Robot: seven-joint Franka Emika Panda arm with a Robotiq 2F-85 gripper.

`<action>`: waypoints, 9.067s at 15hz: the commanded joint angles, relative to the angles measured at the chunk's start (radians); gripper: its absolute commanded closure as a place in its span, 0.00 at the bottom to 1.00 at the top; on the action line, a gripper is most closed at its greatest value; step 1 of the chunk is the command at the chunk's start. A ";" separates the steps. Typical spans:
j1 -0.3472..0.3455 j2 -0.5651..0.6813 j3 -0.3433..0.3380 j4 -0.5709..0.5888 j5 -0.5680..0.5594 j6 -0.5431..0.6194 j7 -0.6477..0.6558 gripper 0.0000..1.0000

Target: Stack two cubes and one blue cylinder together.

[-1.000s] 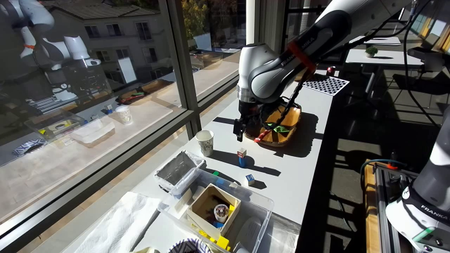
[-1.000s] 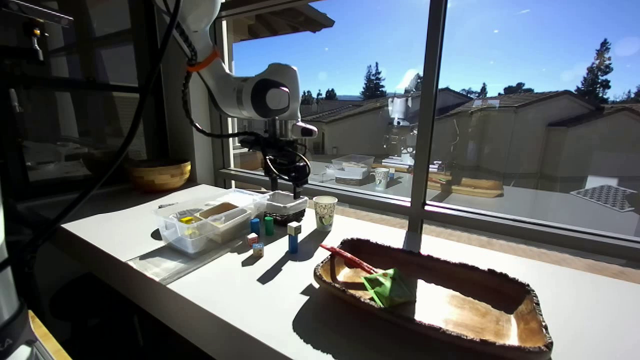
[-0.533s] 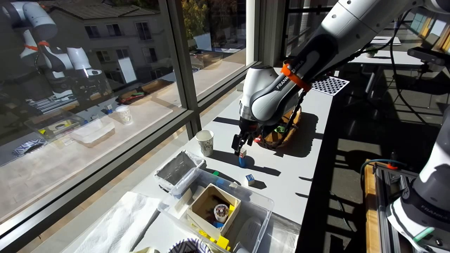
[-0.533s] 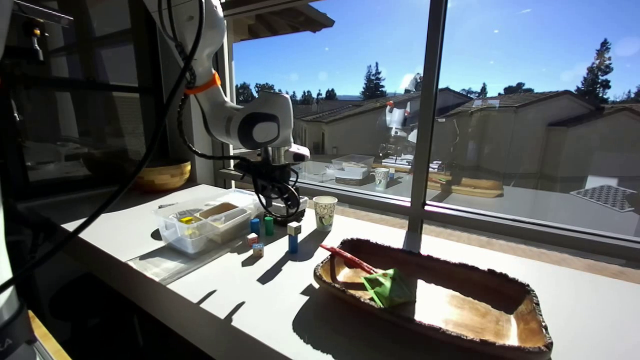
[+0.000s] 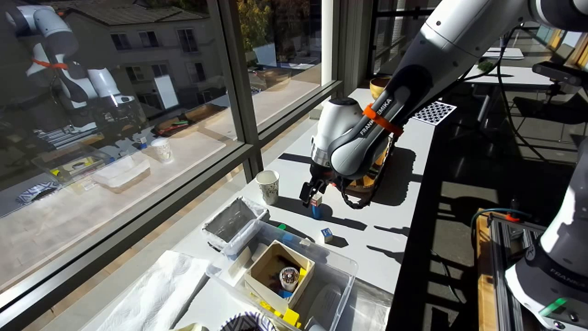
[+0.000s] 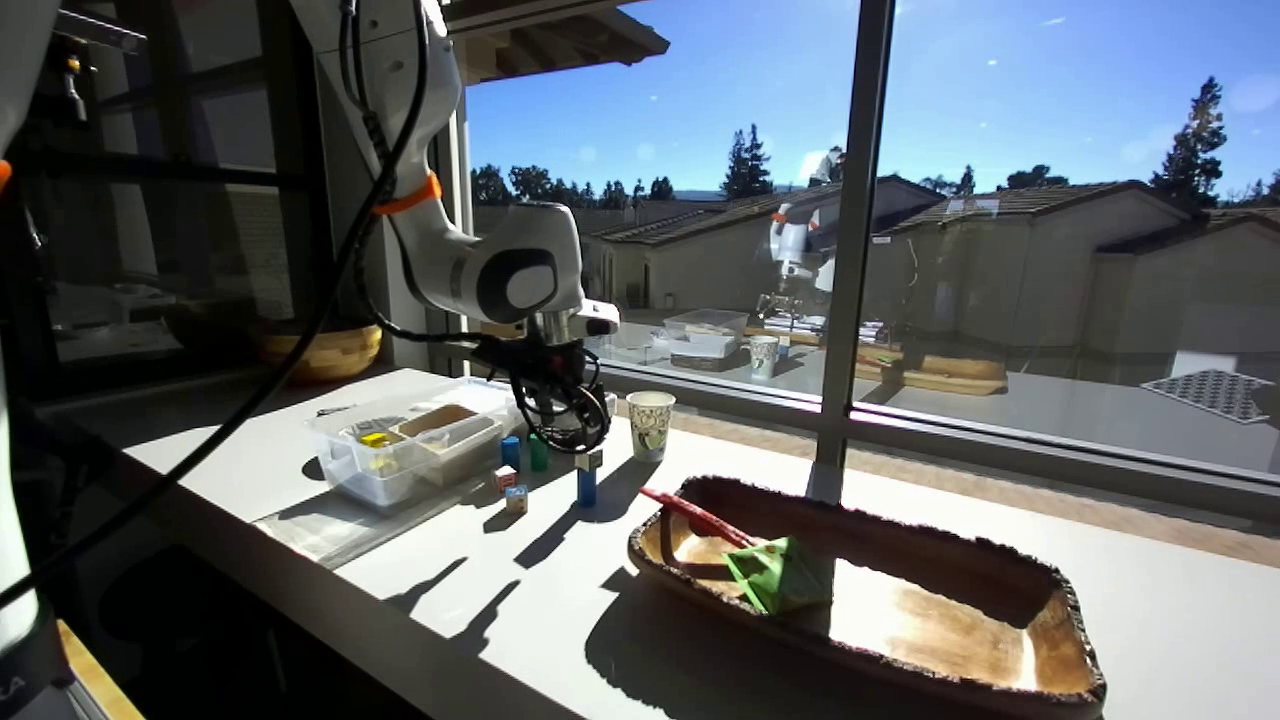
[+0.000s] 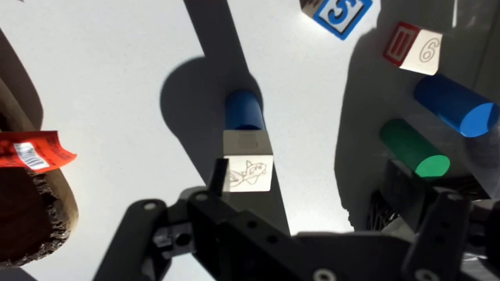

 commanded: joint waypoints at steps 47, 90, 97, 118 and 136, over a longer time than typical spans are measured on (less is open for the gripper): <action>0.088 0.139 -0.090 0.245 -0.194 -0.226 0.154 0.91; -0.034 0.198 -0.045 0.321 -0.156 -0.361 -0.034 0.00; -0.047 0.197 -0.025 0.309 -0.143 -0.443 -0.065 0.00; -0.030 0.193 -0.014 0.329 -0.119 -0.479 -0.059 1.00; -0.032 0.216 -0.014 0.341 -0.120 -0.479 -0.062 0.00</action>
